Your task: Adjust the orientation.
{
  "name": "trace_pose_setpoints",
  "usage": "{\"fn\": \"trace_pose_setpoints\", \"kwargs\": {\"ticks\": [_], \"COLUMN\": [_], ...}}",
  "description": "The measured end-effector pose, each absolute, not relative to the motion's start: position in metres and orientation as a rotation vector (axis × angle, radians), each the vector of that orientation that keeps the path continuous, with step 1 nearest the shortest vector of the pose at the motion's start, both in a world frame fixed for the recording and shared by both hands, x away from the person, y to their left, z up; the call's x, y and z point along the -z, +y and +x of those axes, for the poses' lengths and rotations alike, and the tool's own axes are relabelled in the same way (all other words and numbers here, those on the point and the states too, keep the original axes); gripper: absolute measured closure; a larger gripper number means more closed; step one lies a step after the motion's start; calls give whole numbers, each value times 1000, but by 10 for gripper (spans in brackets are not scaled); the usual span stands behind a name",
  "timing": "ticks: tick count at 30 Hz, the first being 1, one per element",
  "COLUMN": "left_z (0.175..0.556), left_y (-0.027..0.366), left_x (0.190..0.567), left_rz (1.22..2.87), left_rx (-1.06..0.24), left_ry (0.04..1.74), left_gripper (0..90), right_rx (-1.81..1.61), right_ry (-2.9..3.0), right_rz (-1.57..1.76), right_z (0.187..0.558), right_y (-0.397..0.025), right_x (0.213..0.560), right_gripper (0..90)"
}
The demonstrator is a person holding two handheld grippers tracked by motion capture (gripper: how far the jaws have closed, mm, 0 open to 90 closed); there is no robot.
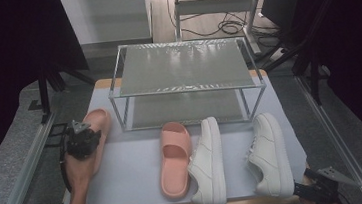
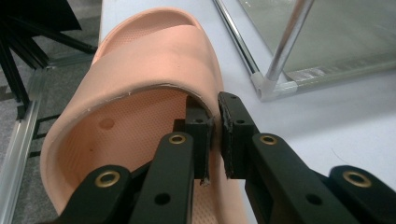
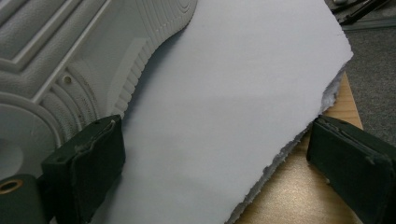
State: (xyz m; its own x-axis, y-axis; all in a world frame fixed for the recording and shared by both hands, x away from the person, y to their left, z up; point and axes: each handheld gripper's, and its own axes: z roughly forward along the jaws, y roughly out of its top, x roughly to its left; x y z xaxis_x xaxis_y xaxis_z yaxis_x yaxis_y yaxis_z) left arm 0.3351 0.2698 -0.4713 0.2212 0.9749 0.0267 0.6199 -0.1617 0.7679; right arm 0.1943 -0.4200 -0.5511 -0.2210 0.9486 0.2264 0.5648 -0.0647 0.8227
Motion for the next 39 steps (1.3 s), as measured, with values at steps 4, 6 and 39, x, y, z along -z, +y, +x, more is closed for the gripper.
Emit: {"fn": "trace_pose_setpoints", "kwargs": {"ticks": [4, 6, 39], "left_z": [330, 326, 244], "left_y": [270, 269, 254], "left_x": [468, 466, 446], "left_rz": [1868, 1878, 1932], "left_rx": [-716, -711, -678], "left_ry": [1438, 1416, 1248], "left_gripper": [828, 827, 833], "right_rx": [-1209, -1209, -1209], "right_ry": [1792, 1792, 1791], "right_rz": [1616, 1616, 1617], "right_z": [194, 194, 194], "right_y": [-420, -420, -420], "right_x": [551, 551, 551], "right_gripper": [41, 41, 40]}}
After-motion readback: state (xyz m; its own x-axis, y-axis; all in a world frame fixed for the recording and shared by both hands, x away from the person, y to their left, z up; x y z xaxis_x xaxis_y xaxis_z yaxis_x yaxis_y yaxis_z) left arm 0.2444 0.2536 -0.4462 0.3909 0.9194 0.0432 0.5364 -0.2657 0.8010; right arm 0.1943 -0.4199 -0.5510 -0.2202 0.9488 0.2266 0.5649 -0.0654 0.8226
